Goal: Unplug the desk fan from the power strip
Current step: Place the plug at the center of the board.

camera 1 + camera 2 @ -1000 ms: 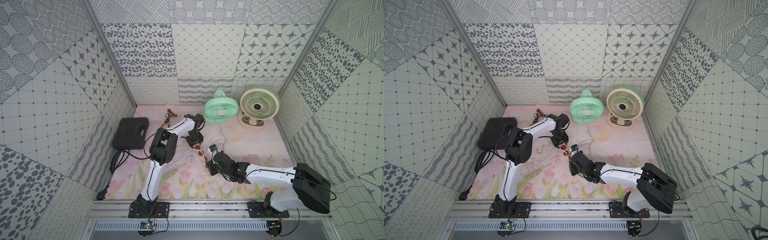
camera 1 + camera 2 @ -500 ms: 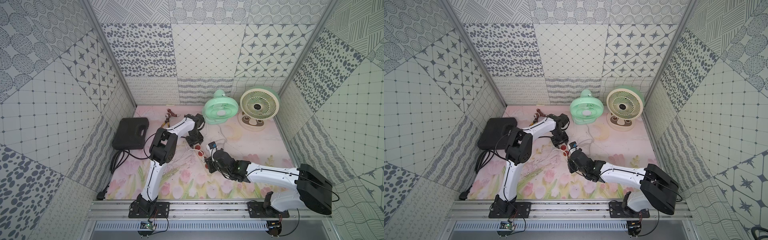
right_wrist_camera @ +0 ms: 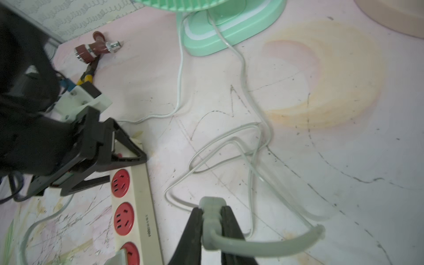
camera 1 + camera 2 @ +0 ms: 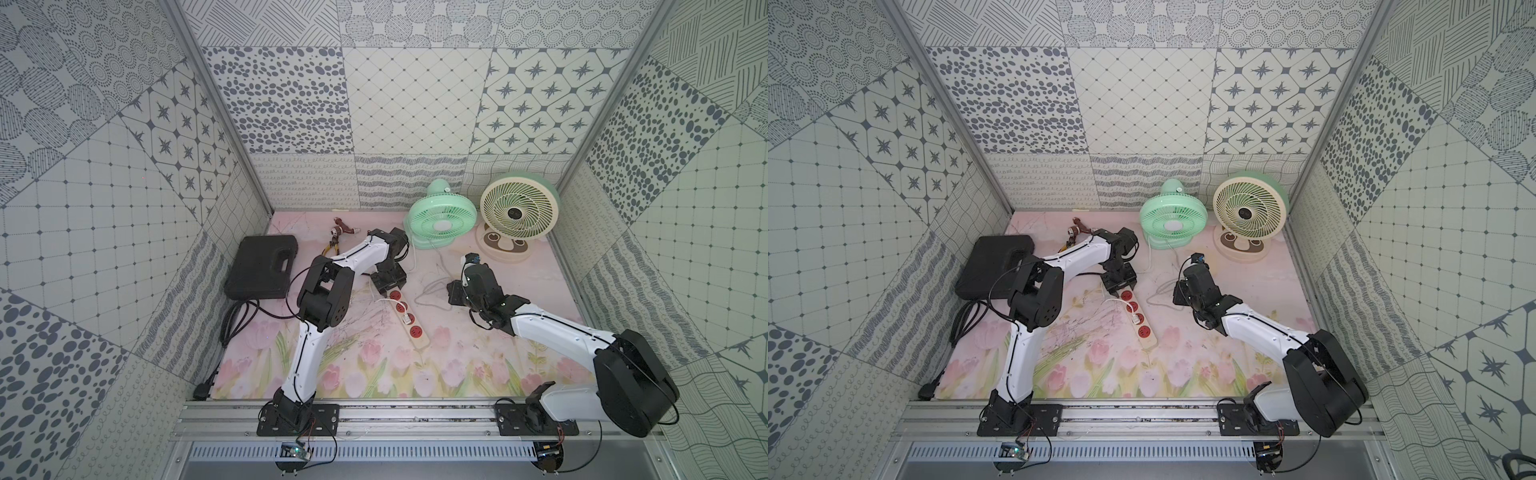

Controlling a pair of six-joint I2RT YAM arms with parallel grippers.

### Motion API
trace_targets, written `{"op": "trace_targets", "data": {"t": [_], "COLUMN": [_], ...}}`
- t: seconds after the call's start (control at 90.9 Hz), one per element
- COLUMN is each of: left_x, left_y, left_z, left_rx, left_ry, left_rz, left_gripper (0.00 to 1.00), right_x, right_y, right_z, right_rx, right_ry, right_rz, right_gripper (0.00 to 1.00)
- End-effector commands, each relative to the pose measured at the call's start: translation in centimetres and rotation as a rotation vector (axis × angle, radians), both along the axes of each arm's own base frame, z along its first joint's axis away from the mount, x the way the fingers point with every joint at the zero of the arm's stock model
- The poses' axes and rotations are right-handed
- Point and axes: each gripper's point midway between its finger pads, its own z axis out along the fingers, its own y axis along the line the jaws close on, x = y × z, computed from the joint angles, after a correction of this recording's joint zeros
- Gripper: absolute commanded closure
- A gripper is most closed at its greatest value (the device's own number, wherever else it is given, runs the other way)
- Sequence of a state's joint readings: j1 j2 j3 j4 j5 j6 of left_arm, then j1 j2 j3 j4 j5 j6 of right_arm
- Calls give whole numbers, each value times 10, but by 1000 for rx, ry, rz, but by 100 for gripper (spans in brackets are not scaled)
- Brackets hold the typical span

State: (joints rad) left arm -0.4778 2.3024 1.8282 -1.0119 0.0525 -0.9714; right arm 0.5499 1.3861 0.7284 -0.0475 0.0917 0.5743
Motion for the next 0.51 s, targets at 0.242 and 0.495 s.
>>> {"op": "trace_targets", "data": {"t": [0.242,0.495], "left_x": [-40,-41], "left_y": [48,47], "left_z": [-37,-37], "left_rx": [225,216], "left_ry": [147,146], "left_rz": [-36,-33], "left_gripper": [100,100], "right_x": [46,56], "right_y": [-11,-16], "right_z": [-26,-48], "right_rx": [36,-4], "right_ry": [73,119], "right_rz": [-30,-15], "right_gripper": [100,90]}}
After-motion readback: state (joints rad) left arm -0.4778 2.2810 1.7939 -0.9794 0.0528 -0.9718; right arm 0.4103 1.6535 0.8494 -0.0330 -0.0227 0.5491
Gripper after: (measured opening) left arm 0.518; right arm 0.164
